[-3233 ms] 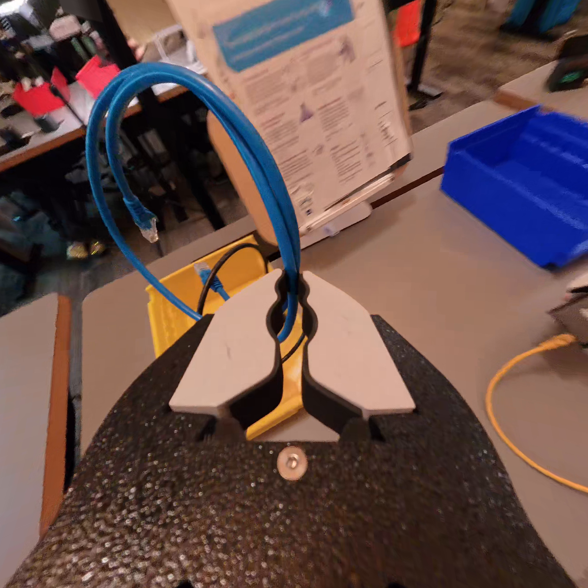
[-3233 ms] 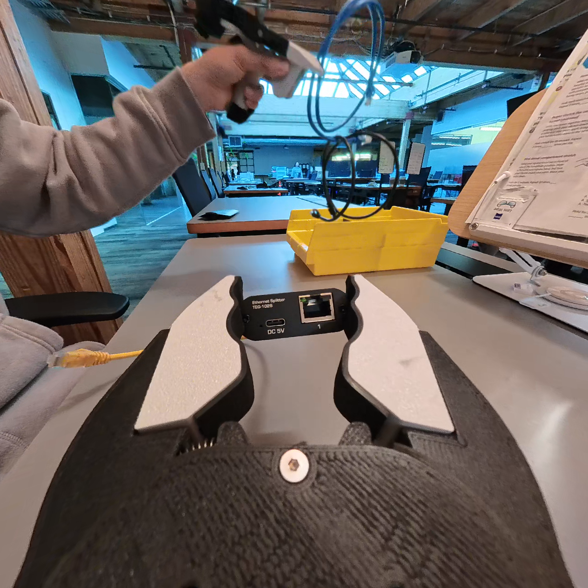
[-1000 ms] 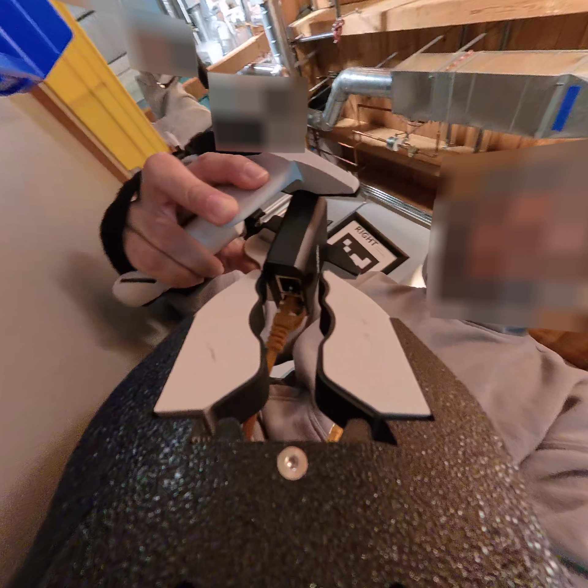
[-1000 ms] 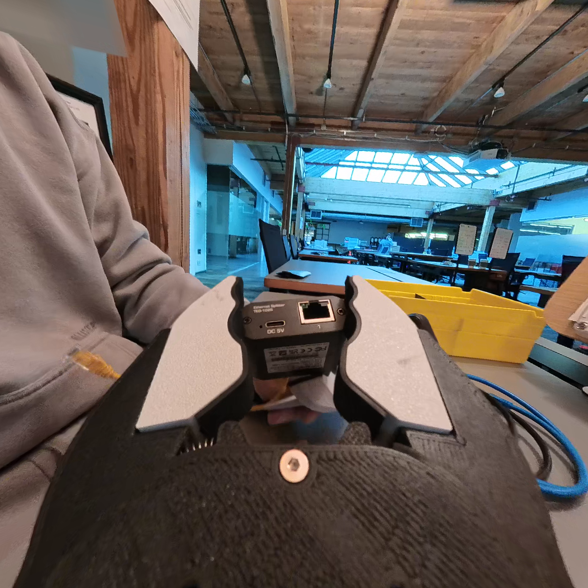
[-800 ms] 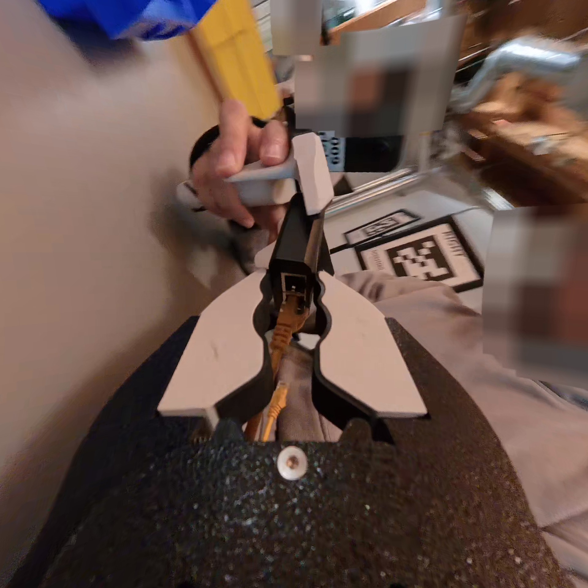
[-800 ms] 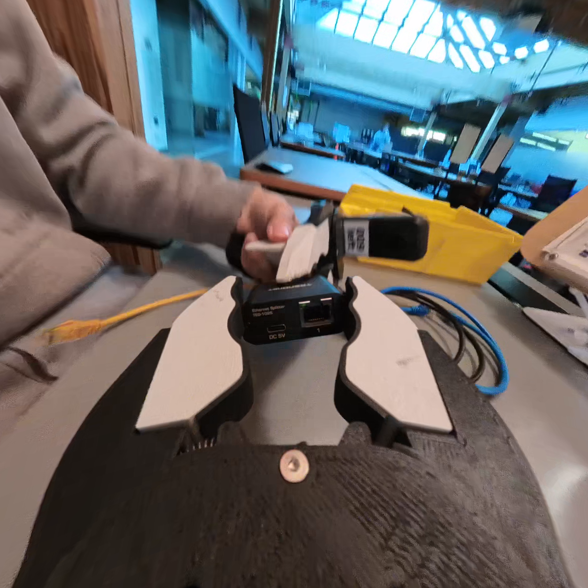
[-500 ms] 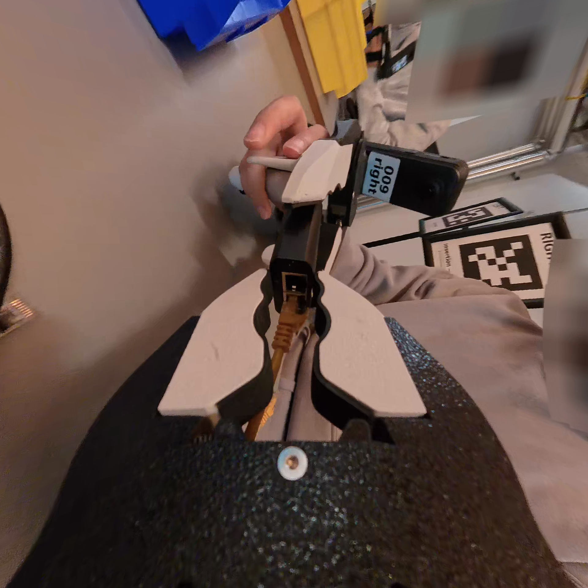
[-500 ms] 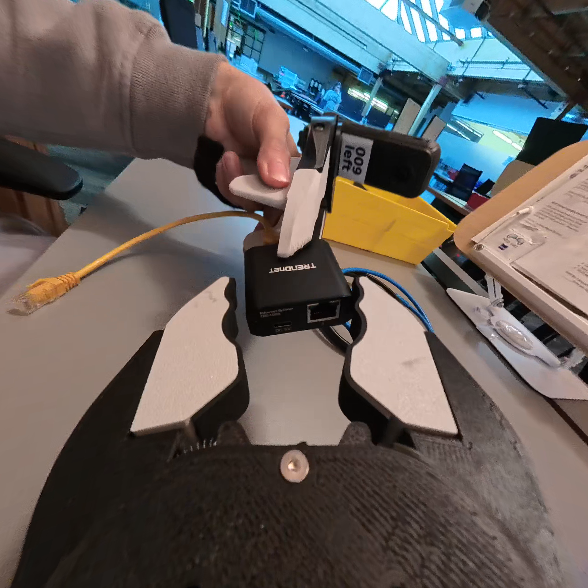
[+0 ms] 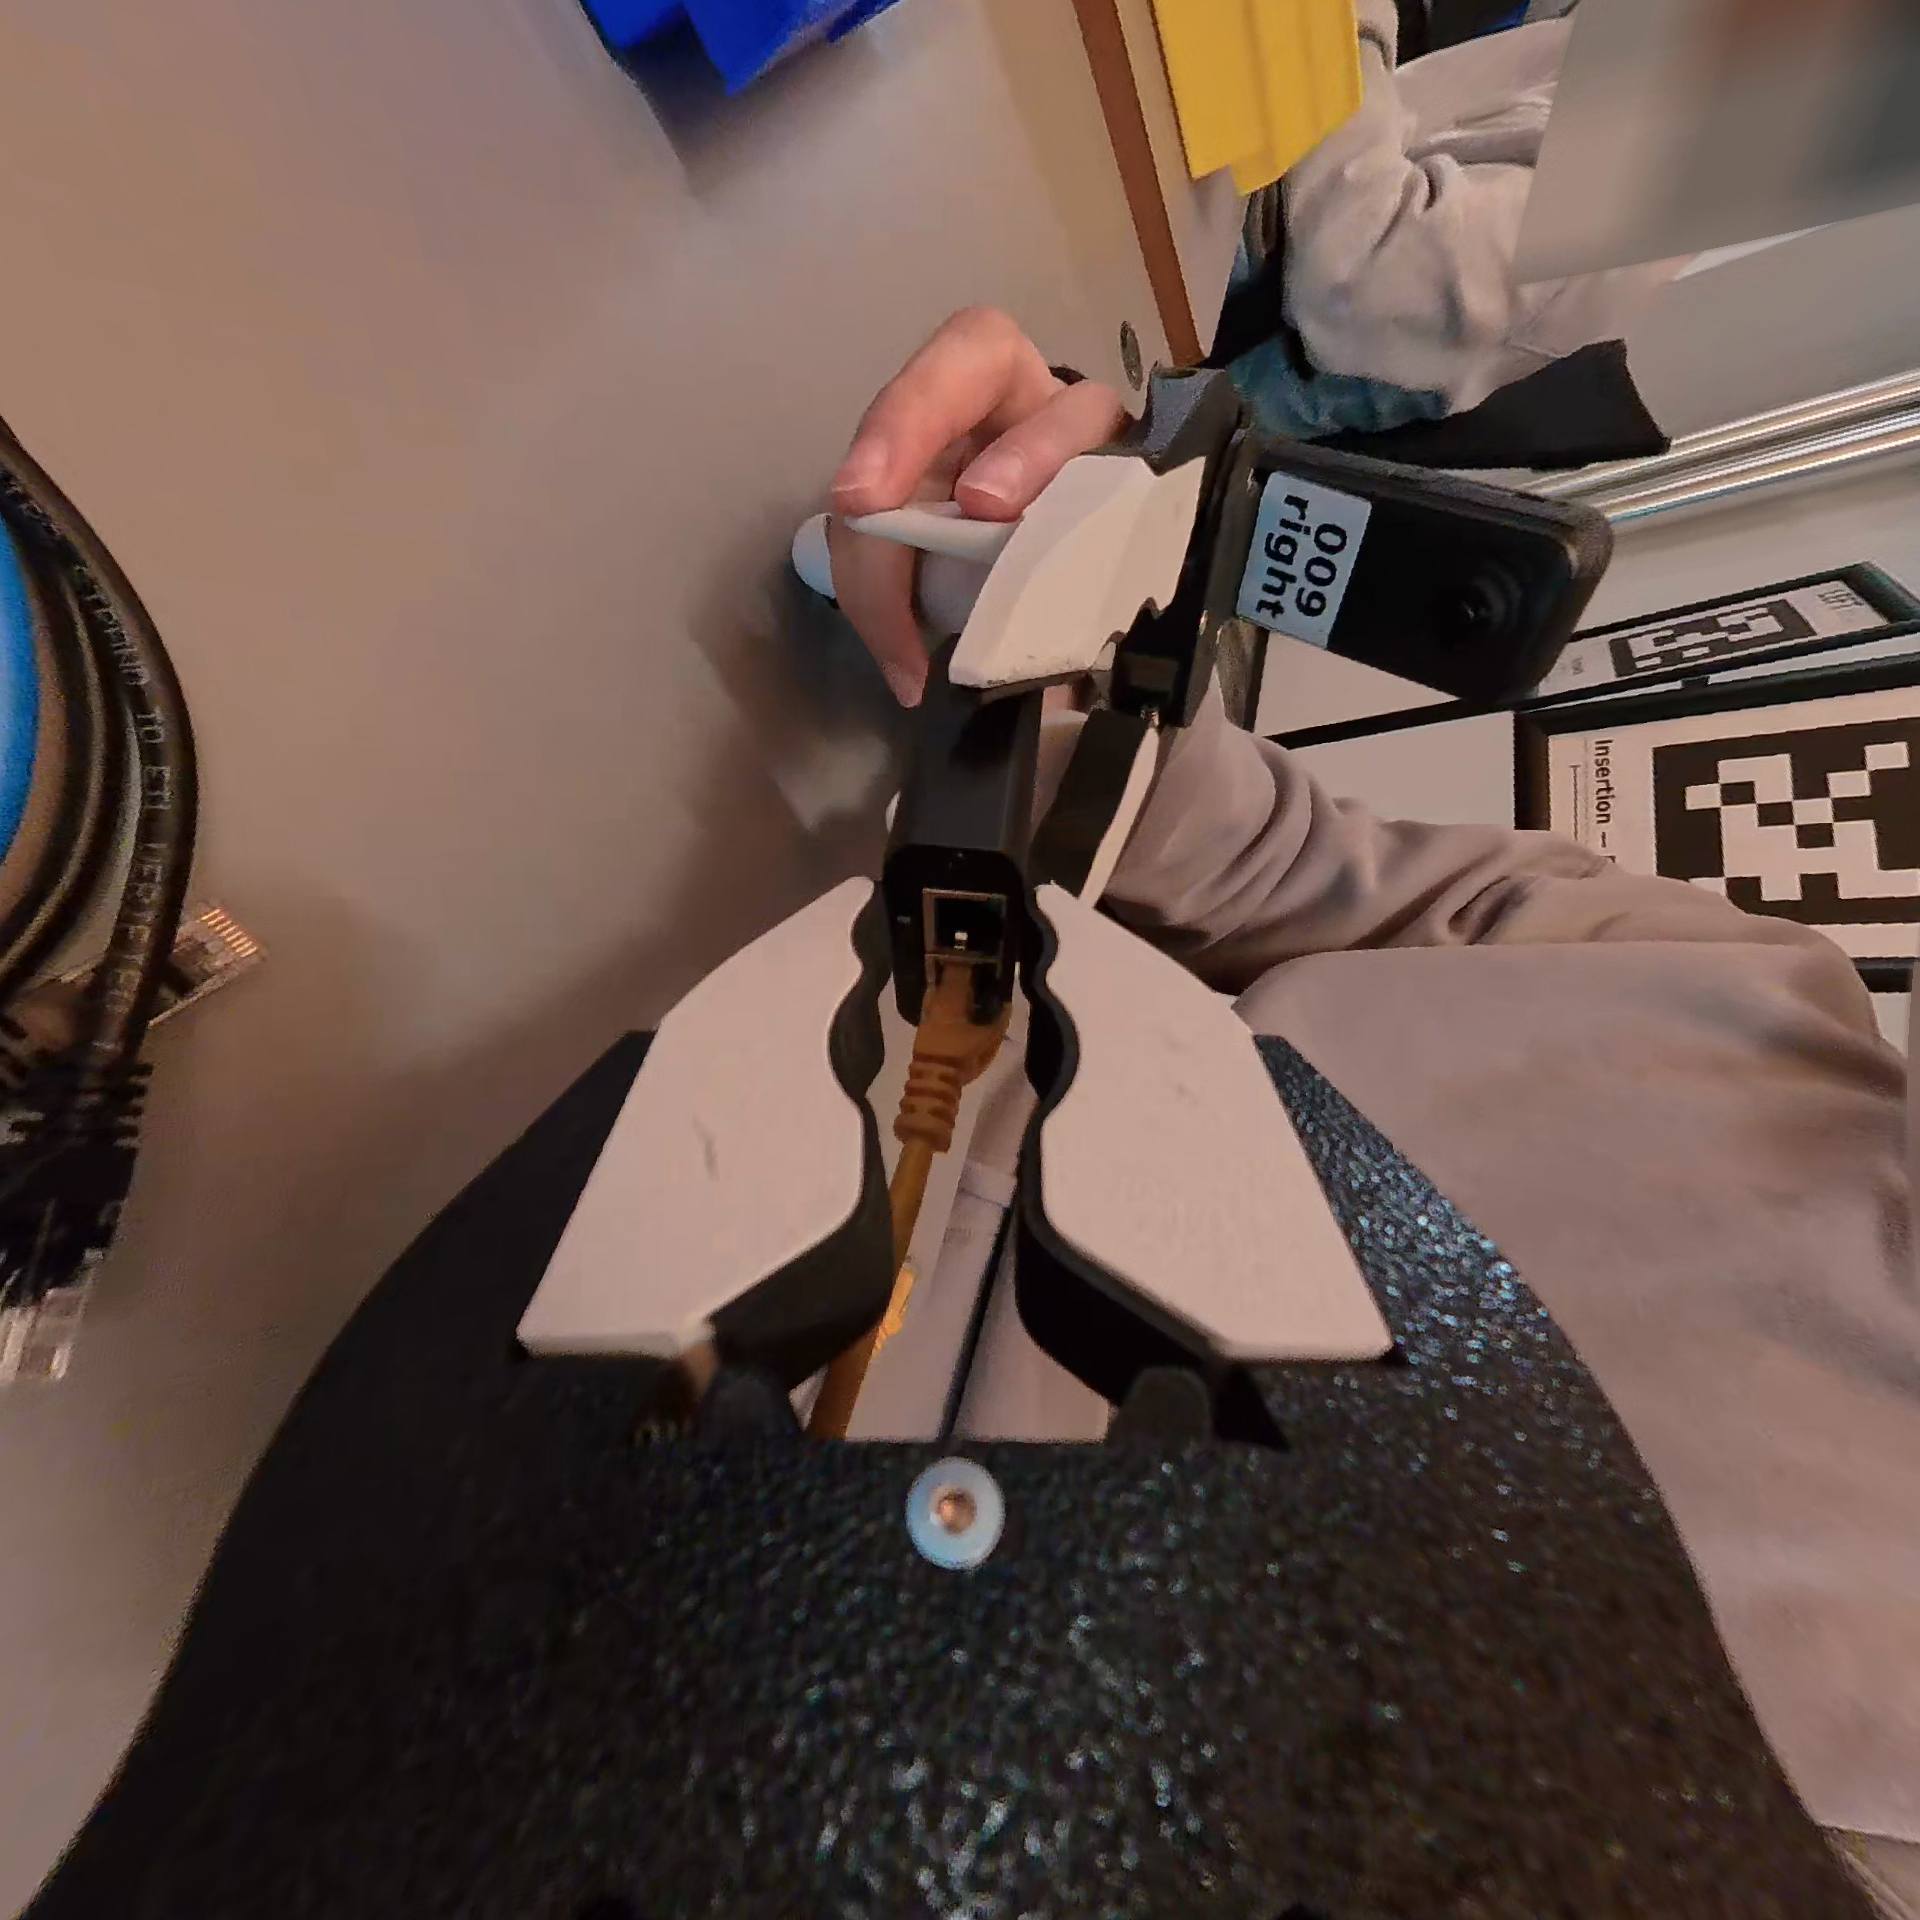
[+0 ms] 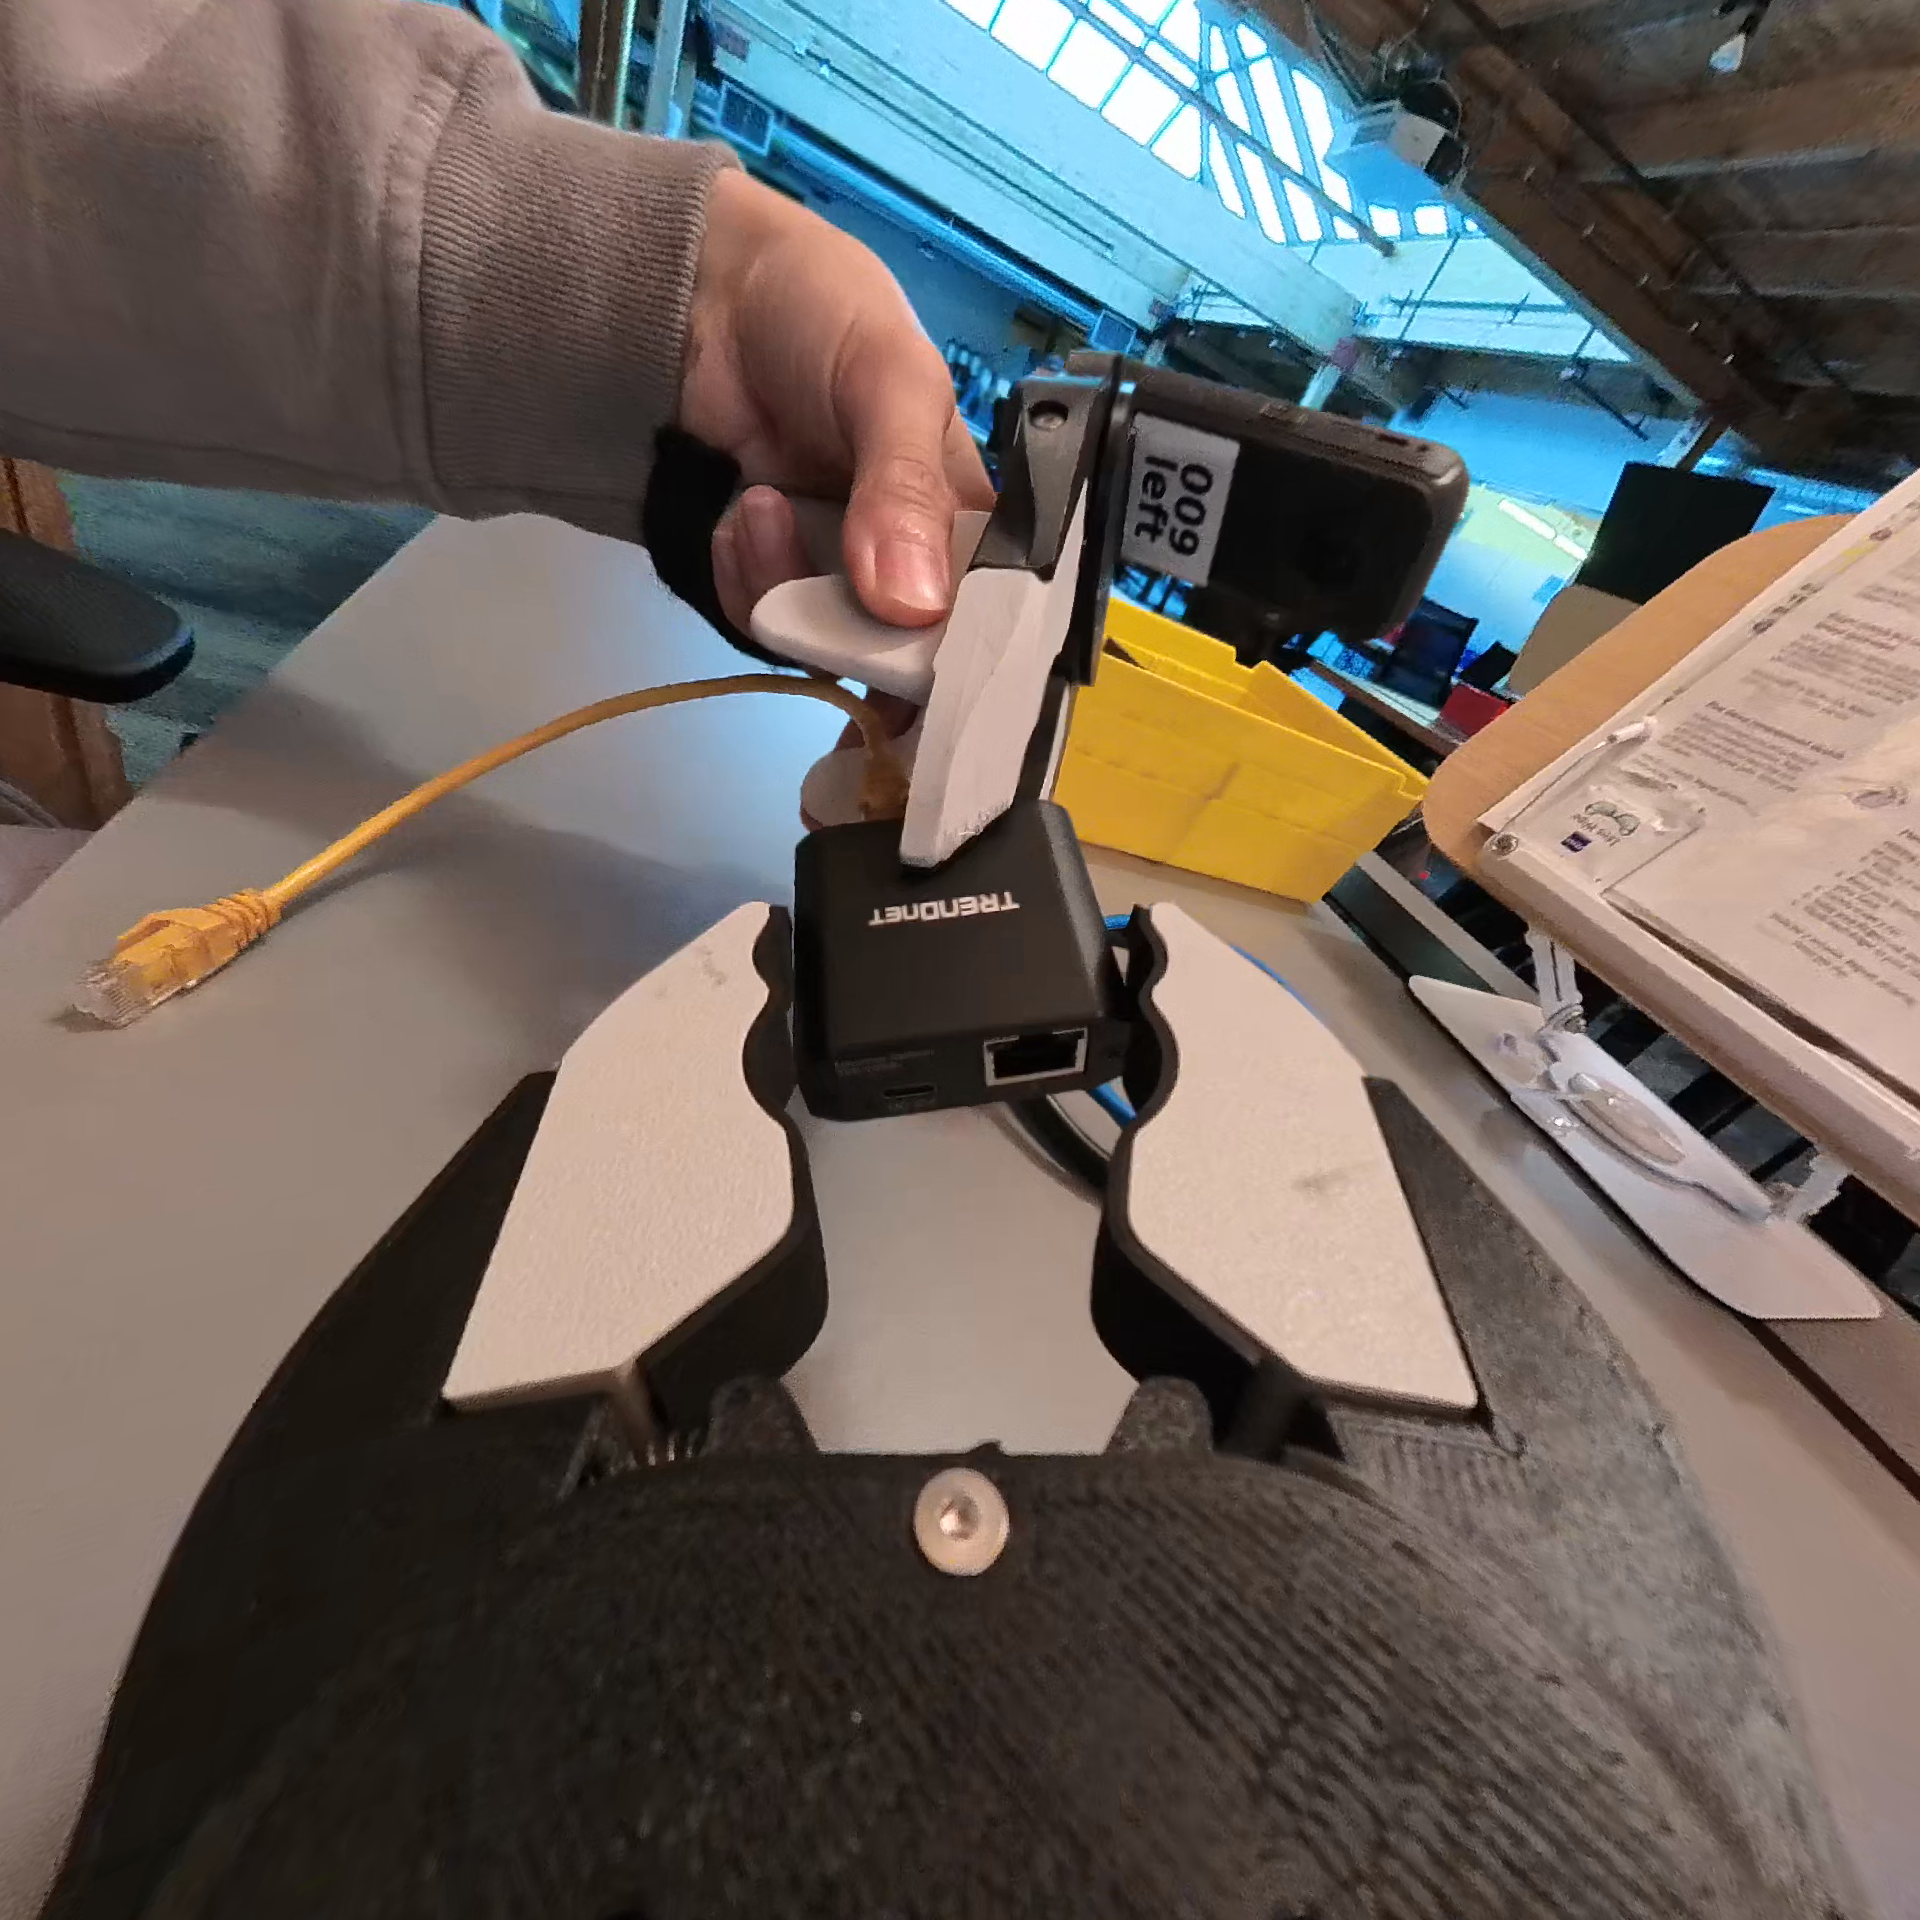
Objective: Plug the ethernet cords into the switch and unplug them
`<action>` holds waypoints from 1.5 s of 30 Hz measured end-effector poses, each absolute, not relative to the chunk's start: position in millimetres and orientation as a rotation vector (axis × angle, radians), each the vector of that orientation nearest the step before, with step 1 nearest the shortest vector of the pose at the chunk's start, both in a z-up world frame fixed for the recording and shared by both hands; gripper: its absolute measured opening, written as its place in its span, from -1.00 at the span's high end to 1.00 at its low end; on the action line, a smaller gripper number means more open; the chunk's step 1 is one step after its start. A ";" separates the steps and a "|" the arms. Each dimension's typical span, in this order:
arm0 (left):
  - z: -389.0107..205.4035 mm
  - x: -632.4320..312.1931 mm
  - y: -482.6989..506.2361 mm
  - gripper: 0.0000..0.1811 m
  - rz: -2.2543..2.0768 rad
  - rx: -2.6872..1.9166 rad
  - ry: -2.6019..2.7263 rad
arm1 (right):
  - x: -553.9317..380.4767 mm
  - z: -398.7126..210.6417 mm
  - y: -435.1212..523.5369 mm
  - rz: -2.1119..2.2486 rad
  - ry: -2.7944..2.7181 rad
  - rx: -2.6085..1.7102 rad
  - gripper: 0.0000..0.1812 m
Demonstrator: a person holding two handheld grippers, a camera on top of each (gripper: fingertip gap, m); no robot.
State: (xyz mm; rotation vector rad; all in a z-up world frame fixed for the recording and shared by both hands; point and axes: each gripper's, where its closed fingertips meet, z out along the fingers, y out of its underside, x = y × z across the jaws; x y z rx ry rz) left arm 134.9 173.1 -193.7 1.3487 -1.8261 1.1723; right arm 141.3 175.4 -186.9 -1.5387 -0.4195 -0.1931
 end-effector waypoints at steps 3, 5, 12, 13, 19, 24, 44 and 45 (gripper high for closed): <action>-191.1 136.3 174.0 0.76 1.166 1.355 -1.846 | 142.8 -185.5 176.3 -0.219 -0.419 -1.535 0.32; -189.7 136.3 174.2 0.76 1.151 1.355 -1.872 | 143.3 -184.6 176.4 -0.235 -0.421 -1.529 0.32; -185.1 137.2 175.8 0.76 1.133 1.359 -1.898 | 148.6 -184.5 176.1 -0.248 -0.385 -1.537 0.30; -184.8 137.0 175.9 0.76 1.132 1.358 -1.899 | 148.6 -185.4 176.5 -0.250 -0.383 -1.538 0.30; -189.1 138.9 174.7 0.76 1.077 1.387 -1.945 | 150.1 -191.4 179.9 -0.246 -0.356 -1.579 0.30; -188.2 137.2 174.1 0.76 1.051 1.370 -1.943 | 147.2 -191.2 180.6 -0.218 -0.364 -1.576 0.31; -185.9 152.6 174.2 0.67 1.156 1.352 -2.032 | 156.5 -187.7 182.2 -0.140 -0.246 -1.595 0.30; -180.6 157.1 174.6 0.63 1.213 1.362 -2.040 | 158.8 -185.8 180.8 -0.116 -0.223 -1.586 0.30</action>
